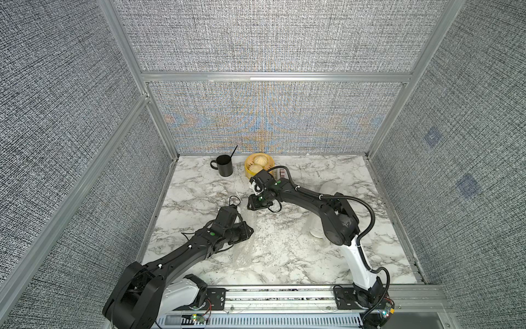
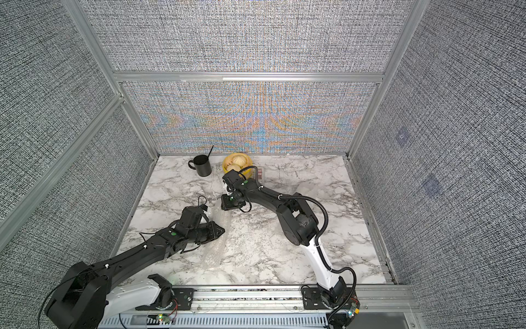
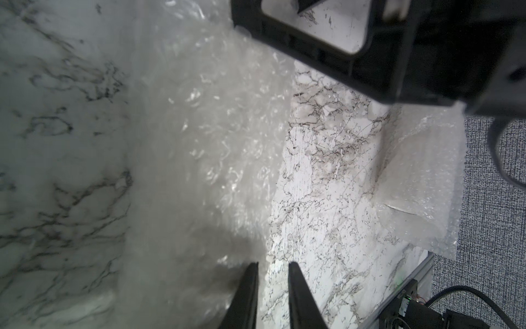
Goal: Wrap vases in bubble wrap
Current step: Wrap the vase in bubble wrap.
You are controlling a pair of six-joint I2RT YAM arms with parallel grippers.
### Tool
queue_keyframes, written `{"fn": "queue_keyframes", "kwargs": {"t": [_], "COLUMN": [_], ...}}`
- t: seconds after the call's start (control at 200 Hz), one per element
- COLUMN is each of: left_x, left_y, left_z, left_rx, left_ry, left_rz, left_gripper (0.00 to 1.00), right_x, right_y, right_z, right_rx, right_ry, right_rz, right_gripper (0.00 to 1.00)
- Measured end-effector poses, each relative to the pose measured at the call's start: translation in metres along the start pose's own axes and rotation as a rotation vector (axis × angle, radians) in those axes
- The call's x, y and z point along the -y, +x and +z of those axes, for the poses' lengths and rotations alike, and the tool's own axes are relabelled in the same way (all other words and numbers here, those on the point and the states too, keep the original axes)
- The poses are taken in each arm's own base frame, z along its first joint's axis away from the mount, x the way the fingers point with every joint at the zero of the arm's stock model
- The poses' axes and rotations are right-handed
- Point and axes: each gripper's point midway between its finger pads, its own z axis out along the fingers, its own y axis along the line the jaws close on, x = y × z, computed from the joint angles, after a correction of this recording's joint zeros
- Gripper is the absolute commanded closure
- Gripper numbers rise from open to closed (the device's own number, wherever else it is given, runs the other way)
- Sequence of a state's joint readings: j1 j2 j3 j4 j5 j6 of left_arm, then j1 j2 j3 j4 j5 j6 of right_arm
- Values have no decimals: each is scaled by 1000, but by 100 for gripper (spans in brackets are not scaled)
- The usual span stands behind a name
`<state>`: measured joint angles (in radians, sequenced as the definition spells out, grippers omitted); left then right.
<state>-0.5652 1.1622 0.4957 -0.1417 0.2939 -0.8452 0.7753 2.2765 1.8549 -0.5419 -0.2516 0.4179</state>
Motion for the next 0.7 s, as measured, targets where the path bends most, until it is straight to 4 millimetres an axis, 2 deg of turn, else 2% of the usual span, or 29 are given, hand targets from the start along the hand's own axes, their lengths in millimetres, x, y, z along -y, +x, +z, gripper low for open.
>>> {"fn": "queue_keyframes", "kwargs": {"t": [0.09,0.21,0.415,0.7], "left_x": [1,1,-1,-6], "left_y": [0,0,-2,-3], "left_z": [-1,-4,-15,-46], "left_rx": [-4,-1,18,84], "left_ry": [-4,-6,-30,-52], "left_rz": [2,6,1,-46], "left_gripper": [75,67,62,53], "right_x": [-2,-3,-7,-6], "right_y": [0,-1,0,4], "right_z": [3,4,5,2], "right_rx": [3,13,16,23], "right_ry": [-11,-20,-28,-7], "right_rz": [0,4,4,11], "right_gripper": [66,74,87,96]}}
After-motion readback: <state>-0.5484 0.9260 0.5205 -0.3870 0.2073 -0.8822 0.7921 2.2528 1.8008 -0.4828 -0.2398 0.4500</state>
